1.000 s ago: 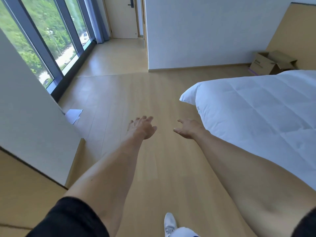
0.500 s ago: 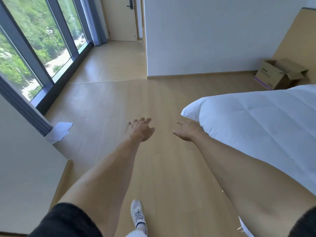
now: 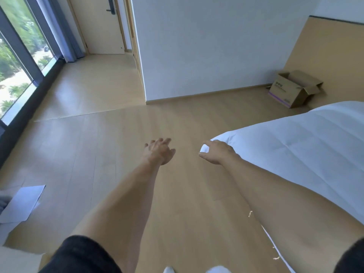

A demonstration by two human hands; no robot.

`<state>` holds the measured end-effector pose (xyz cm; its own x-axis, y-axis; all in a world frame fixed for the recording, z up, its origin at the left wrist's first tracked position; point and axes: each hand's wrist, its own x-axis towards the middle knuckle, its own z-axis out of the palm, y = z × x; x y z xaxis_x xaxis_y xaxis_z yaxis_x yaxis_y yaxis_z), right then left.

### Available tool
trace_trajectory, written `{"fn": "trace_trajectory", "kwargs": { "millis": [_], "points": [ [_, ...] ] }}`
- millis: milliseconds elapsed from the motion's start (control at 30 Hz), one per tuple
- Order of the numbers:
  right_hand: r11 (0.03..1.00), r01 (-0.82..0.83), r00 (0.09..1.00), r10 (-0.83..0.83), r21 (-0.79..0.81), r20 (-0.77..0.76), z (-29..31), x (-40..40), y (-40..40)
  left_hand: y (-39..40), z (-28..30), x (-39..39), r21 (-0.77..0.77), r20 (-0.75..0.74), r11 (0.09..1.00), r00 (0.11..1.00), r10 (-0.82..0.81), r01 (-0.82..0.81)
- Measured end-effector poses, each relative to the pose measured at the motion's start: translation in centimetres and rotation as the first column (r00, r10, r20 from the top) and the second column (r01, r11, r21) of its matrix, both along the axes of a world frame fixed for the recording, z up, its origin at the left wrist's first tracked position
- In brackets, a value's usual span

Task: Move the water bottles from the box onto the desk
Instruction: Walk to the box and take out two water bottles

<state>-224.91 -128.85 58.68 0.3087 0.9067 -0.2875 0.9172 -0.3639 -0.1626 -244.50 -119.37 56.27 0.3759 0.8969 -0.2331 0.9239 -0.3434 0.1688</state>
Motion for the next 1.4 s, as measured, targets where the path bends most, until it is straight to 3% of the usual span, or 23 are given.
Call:
{"fn": "trace_trajectory", "kwargs": {
  "millis": [433,800,1067,1400],
  "points": [
    [0.994,0.111,0.993,-0.112,-0.007,-0.027,-1.0,6.8,18.1,20.0,-1.1,6.9,0.024,-0.028,0.993,0.993,-0.119,0.119],
    [0.998,0.067,0.998,-0.067,-0.009,-0.007,-1.9,17.1,39.4,39.5,1.3,16.7,0.046,-0.037,0.992,0.993,-0.112,0.114],
    [0.996,0.086,0.996,-0.086,-0.015,-0.025,-2.0,23.8,48.9,49.6,1.3,24.4,0.025,-0.028,0.982,0.982,-0.189,0.189],
    [0.967,0.252,0.968,-0.253,-0.020,-0.005,-3.1,33.5,61.0,64.4,-0.5,36.6,0.038,0.012,0.931,0.932,-0.363,0.363]
  ]
}}
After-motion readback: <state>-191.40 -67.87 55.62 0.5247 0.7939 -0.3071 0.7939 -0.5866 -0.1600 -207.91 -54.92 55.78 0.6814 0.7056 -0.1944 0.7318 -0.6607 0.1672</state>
